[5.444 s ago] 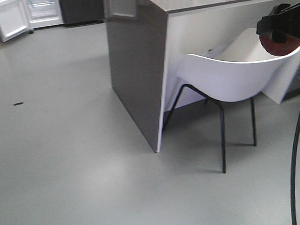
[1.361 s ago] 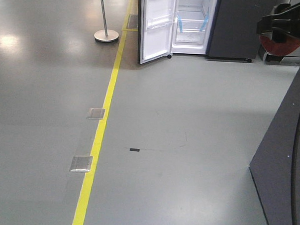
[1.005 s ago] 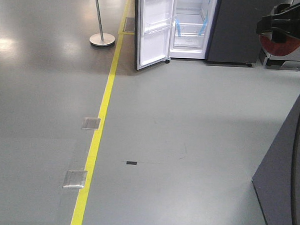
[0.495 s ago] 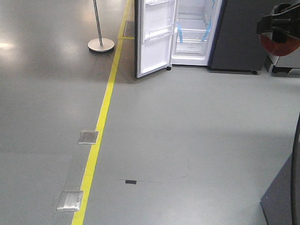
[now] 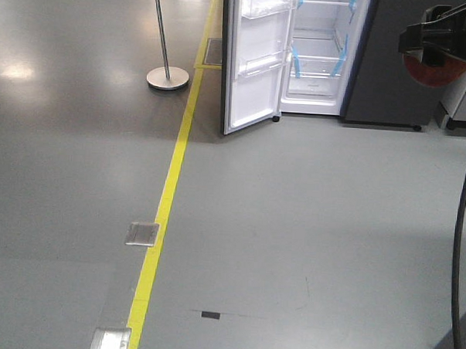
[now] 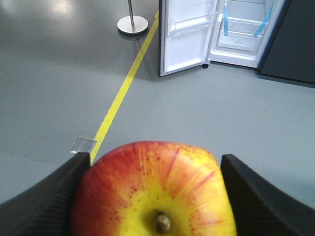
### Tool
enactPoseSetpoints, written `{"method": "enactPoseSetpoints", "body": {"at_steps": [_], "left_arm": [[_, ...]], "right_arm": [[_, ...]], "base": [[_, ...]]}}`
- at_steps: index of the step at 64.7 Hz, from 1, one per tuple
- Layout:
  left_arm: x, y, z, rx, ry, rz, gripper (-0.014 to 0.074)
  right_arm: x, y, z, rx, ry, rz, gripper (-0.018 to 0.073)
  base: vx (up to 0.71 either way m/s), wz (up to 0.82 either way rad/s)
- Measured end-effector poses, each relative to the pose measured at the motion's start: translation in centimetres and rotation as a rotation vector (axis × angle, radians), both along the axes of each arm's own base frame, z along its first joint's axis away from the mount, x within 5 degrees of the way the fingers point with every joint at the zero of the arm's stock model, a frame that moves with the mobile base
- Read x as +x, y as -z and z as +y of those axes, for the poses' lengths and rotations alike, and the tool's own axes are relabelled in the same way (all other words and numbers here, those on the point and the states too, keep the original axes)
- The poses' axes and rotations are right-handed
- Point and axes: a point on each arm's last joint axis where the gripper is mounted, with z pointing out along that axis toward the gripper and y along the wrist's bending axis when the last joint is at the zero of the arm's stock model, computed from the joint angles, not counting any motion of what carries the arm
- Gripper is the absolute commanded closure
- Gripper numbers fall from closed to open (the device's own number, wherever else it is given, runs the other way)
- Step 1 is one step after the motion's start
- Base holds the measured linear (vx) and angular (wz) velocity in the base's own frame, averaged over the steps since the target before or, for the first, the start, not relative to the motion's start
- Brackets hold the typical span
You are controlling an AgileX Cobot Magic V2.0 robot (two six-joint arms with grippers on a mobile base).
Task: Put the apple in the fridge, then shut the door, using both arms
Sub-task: 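Continue driving up to the refrigerator with the apple held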
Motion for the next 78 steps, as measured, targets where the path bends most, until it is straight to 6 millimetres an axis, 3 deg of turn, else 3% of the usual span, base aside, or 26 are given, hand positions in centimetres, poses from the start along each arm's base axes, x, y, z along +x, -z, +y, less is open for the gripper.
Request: {"method": "enactPoseSetpoints", "body": {"at_steps": [78], "left_arm": [[0.00,0.00,0.00,0.000,0.000,0.000,0.0603]], "right_arm": [[0.00,0.00,0.00,0.000,0.000,0.000,0.0389]], "base": [[0.25,-0.03]]}}
